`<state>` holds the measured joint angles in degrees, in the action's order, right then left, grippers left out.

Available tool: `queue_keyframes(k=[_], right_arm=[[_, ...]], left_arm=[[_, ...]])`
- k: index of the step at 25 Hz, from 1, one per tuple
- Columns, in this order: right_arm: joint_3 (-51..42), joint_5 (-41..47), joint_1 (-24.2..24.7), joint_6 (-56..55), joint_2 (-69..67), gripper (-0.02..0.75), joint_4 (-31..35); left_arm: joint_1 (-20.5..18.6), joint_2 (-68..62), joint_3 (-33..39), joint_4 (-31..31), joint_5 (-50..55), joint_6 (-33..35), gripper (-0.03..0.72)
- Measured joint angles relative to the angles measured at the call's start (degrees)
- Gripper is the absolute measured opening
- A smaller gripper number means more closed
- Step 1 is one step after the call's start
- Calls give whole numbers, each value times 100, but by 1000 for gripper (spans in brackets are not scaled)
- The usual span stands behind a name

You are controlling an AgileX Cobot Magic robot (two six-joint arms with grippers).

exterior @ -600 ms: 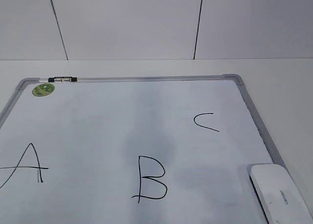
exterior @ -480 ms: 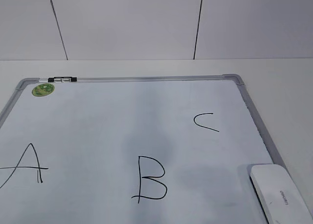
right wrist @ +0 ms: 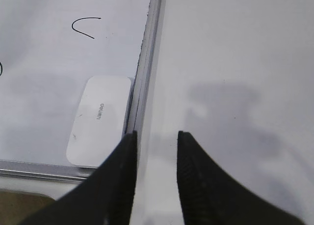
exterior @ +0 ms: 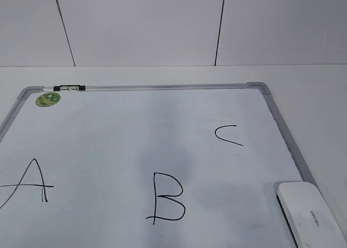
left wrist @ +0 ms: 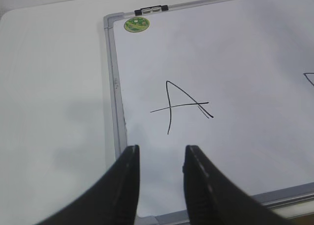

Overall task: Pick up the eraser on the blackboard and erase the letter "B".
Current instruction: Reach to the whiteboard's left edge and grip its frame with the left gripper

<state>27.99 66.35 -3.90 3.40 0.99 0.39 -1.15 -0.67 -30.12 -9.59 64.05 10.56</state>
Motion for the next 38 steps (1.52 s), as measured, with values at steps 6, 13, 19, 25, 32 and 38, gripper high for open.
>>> queue_keyframes(k=[6, 13, 19, 25, 32, 38], right_arm=[[0, 0, 0, 0, 0, 214, 13], [0, 0, 0, 0, 0, 214, 16], [0, 0, 0, 0, 0, 214, 26], [37, 64, 0, -283, -313, 214, 185], [167, 155, 0, -389, -1111, 214, 553], [628, 455, 0, -389, -1960, 214, 567]], left_arm=[[0, 0, 0, 0, 0, 0, 239], [0, 0, 0, -169, 0, 0, 239], [0, 0, 0, -262, 0, 0, 239], [0, -41, 0, -265, -28, -42, 239], [0, -1211, -417, -264, -10, -307, 239], [0, -2667, -890, -264, 105, -452, 239]])
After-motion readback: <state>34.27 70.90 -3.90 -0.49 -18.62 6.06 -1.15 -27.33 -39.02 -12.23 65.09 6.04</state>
